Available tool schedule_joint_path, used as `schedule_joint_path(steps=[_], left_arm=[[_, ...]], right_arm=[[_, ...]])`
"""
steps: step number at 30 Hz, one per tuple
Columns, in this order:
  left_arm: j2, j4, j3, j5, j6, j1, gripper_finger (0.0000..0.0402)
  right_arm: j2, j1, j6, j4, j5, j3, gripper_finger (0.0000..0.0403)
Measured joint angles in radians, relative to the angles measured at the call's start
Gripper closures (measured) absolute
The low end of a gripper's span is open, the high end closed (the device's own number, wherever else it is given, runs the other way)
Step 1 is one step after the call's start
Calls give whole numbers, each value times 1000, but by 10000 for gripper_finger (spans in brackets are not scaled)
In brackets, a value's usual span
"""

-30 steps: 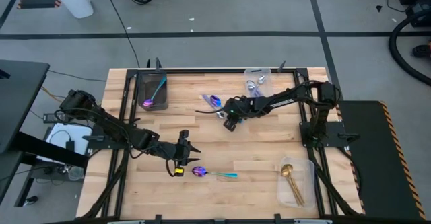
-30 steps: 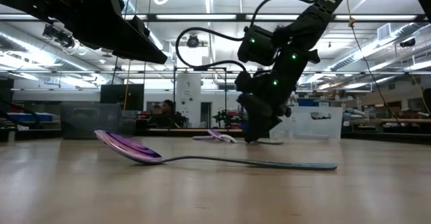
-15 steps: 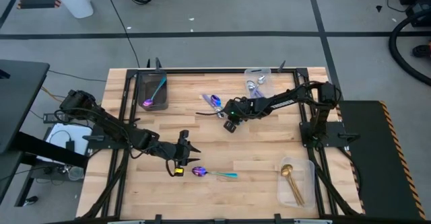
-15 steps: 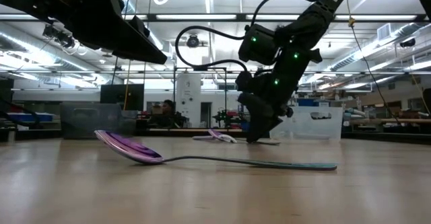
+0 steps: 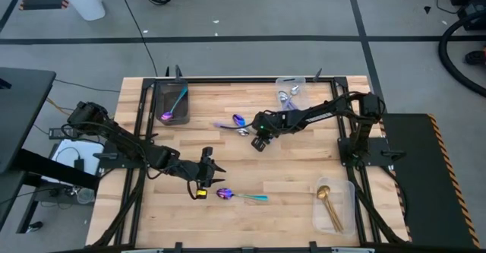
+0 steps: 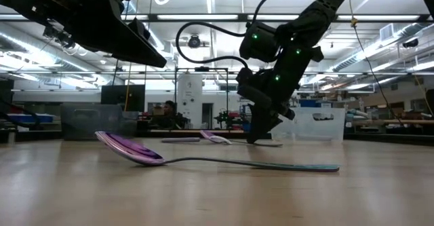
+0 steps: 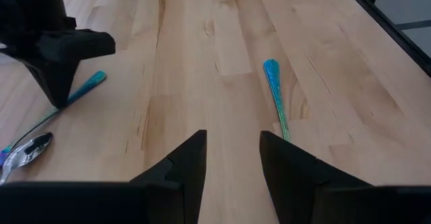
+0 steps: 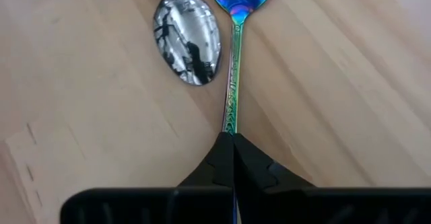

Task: Sort silverware by color (type)
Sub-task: Put the blue spoon into the black bin

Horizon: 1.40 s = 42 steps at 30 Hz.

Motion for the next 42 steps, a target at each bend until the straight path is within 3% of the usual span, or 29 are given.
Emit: schedule_joint_path(steps=[18,23,33,42], left_arm=[[0,0,0,0,8,6,255],[0,1,0,0,8,6,255],[0,2,0,0,8,6,255],[0,5,0,0,4,6,255]], right_arm=[[-45,16,-3,-27,-11,-6,401],[-45,17,-10,-21,34,-6,394],[-44,49,-126,102,189,-4,322],[-43,19,-135,154,192,-30,271]])
